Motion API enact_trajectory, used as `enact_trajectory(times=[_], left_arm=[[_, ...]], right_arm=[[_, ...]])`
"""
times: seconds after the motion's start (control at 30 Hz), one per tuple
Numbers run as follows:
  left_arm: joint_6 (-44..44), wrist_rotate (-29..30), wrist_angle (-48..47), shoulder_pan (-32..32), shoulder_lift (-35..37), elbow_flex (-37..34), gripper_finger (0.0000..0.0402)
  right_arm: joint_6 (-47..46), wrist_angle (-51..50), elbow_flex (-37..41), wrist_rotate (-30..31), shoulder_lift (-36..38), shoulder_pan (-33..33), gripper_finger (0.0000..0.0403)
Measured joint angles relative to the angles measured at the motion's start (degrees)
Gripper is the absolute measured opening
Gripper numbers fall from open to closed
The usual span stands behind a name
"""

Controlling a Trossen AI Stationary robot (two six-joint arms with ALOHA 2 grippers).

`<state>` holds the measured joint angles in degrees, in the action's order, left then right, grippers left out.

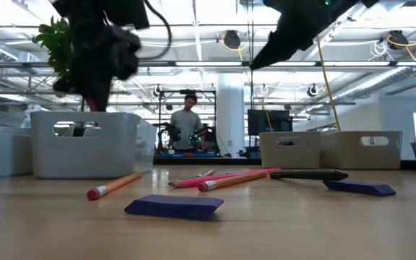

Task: Sort crayons/erasers/pens/pencils in bins
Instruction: Put the red eraser into the bottom right gray bin, then put the blue eraser into the bottom right gray bin

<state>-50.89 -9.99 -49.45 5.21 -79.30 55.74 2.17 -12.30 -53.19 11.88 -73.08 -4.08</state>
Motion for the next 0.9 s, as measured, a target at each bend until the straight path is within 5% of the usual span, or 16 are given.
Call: enact_trajectory(times=[0.4, 0.73, 0.9], left_arm=[[-5.2, -3.5, 3.4, -5.3, -10.5, -0.4, 0.0032], [-7.7, -7.3, 2.0, -6.2, -7.7, 0.2, 0.0166], [-12.8, -6.3, -2.0, -6.7, -0.6, 1.8, 0.0191]], right_arm=[[5.4, -6.6, -0.1, -6.4, -4.3, -8.2, 0.0231], [4.5, -5.1, 0.0, -9.5, -10.4, -15.8, 0.0231], [4.5, -4.6, 0.2, -10.7, -14.8, -18.9, 0.0231]])
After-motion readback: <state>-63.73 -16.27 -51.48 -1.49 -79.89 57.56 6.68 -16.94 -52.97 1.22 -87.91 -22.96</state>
